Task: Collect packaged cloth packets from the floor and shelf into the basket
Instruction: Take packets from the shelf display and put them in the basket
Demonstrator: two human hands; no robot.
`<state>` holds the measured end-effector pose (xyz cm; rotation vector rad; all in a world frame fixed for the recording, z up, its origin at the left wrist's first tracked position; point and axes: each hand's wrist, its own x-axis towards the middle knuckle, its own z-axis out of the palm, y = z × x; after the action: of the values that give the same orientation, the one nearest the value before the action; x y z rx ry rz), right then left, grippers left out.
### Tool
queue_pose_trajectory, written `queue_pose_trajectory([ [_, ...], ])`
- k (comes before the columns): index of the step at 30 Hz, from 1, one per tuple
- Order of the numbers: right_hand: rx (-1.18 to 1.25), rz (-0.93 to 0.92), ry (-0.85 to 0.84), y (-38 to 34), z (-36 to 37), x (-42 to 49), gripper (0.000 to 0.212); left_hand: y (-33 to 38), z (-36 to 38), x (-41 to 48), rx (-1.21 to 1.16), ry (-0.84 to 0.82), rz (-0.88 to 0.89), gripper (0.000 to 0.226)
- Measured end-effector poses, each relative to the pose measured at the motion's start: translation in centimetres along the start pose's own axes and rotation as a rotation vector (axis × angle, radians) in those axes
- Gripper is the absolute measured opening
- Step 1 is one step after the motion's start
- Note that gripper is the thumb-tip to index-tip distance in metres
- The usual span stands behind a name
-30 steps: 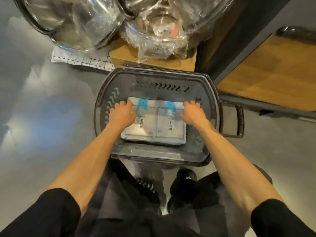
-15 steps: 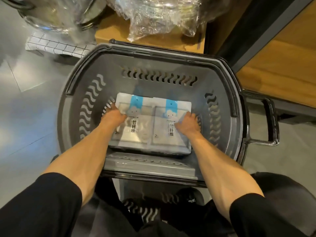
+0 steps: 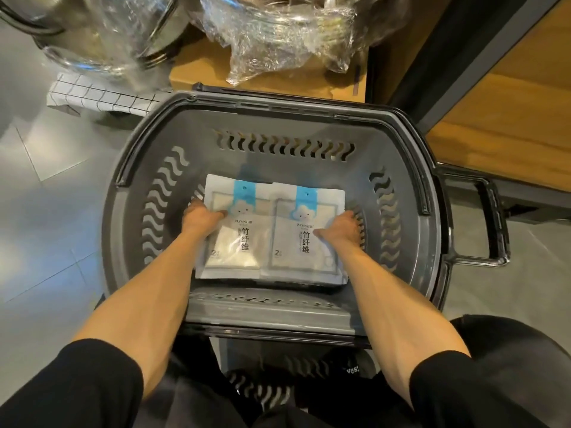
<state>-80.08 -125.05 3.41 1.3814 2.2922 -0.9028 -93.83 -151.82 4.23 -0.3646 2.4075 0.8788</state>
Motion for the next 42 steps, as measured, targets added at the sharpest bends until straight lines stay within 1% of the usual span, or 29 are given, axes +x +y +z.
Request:
queue_pose_trajectory([
  [2,0.071,0.021,-0.017,-0.1,-0.2,0.1,0.088,-0.1,0.0,0.1,-0.111,-0.005,-0.033,0.053],
  [3,0.122,0.025,-0.033,-0.2,-0.5,0.1,0.083,-0.1,0.0,0.1,-0.176,-0.012,-0.041,0.051],
  [4,0.180,0.021,-0.048,-0.4,-0.9,-0.1,0.075,0.0,-0.1,-0.3,-0.238,-0.022,-0.045,0.047],
  [7,0.344,-0.043,-0.099,-1.2,-3.1,-2.0,0.044,1.3,-1.7,-2.9,-0.370,-0.057,-0.015,0.033],
  [8,0.401,-0.056,-0.123,-1.6,-4.3,-3.2,0.038,2.0,-2.9,-4.1,-0.385,-0.069,-0.014,0.028],
  [11,0.546,-0.068,-0.182,-3.3,-9.1,-8.1,0.033,3.7,-8.2,-8.2,-0.408,-0.108,0.027,0.019],
  [13,0.581,-0.097,-0.207,-4.7,-13.2,-11.9,0.030,5.2,-12.4,-11.5,-0.450,-0.114,0.011,0.017],
  [16,0.614,-0.116,-0.281,-6.2,-18.9,-17.6,0.032,7.5,-18.4,-17.2,-0.498,-0.148,-0.024,0.014],
  [17,0.630,-0.119,-0.303,-6.6,-20.8,-19.7,0.032,8.0,-20.1,-19.0,-0.505,-0.162,-0.049,0.018],
  [19,0.637,-0.127,-0.333,-7.4,-24.8,-24.0,0.032,9.3,-23.3,-23.1,-0.520,-0.193,-0.085,0.035],
  [20,0.628,-0.129,-0.343,-7.6,-26.9,-26.1,0.032,10.0,-24.6,-25.1,-0.531,-0.208,-0.102,0.040],
  [21,0.623,-0.127,-0.351,-7.7,-29.0,-28.1,0.032,11.0,-25.7,-27.6,-0.544,-0.222,-0.107,0.038],
  [25,0.658,-0.138,-0.367,-6.9,-37.3,-34.9,0.033,15.9,-29.3,-37.4,-0.588,-0.213,-0.101,0.012],
  [29,0.702,-0.130,-0.350,-5.4,-44.6,-39.6,0.029,20.7,-30.3,-45.4,-0.613,-0.274,-0.086,0.012],
  [31,0.714,-0.127,-0.318,-4.5,-47.8,-40.7,0.024,22.9,-30.0,-48.9,-0.668,-0.294,-0.074,0.015],
  [34,0.737,-0.143,-0.271,-2.8,-52.2,-41.5,0.024,26.0,-29.0,-53.1,-0.711,-0.340,-0.022,0.018],
  [39,0.778,-0.217,-0.309,0.9,-58.9,-41.5,0.022,30.0,-25.4,-58.8,-0.772,-0.346,0.055,0.029],
  [42,0.756,-0.240,-0.299,3.2,-62.1,-40.6,0.021,32.2,-23.0,-61.3,-0.783,-0.331,0.080,0.026],
])
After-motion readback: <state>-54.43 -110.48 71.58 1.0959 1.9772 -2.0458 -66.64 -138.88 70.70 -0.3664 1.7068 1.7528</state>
